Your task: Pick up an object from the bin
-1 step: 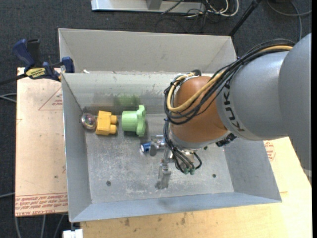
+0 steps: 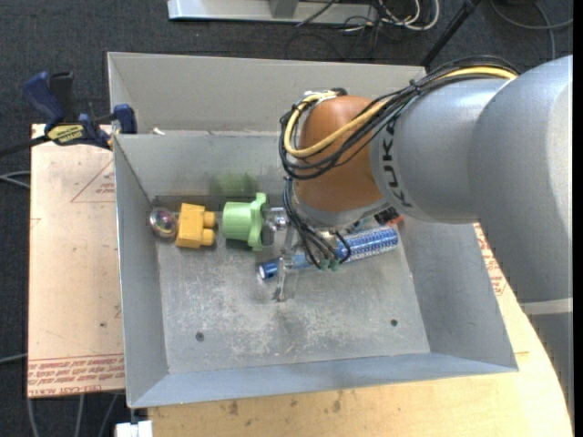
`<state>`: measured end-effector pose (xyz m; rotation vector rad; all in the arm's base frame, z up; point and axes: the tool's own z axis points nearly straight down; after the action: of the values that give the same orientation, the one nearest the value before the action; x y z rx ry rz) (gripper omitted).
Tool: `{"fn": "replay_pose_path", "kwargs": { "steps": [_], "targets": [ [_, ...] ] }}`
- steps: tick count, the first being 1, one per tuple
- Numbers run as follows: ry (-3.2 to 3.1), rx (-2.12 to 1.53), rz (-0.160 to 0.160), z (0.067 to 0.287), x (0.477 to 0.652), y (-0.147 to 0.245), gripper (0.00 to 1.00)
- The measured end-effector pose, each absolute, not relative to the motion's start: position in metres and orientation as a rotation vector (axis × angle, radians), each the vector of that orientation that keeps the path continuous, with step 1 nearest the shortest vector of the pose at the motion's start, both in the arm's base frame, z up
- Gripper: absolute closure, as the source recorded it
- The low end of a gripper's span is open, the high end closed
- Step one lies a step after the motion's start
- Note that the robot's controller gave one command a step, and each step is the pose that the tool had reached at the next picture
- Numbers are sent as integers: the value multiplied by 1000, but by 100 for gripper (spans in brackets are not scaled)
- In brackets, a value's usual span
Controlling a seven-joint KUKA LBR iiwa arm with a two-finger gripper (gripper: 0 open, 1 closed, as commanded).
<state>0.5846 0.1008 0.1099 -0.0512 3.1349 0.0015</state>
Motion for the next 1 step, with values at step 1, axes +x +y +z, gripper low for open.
{"fn": "replay_pose_path", "kwargs": {
  "steps": [1],
  "targets": [
    [3141,-51,-1,67,602,63,0]
  ]
}}
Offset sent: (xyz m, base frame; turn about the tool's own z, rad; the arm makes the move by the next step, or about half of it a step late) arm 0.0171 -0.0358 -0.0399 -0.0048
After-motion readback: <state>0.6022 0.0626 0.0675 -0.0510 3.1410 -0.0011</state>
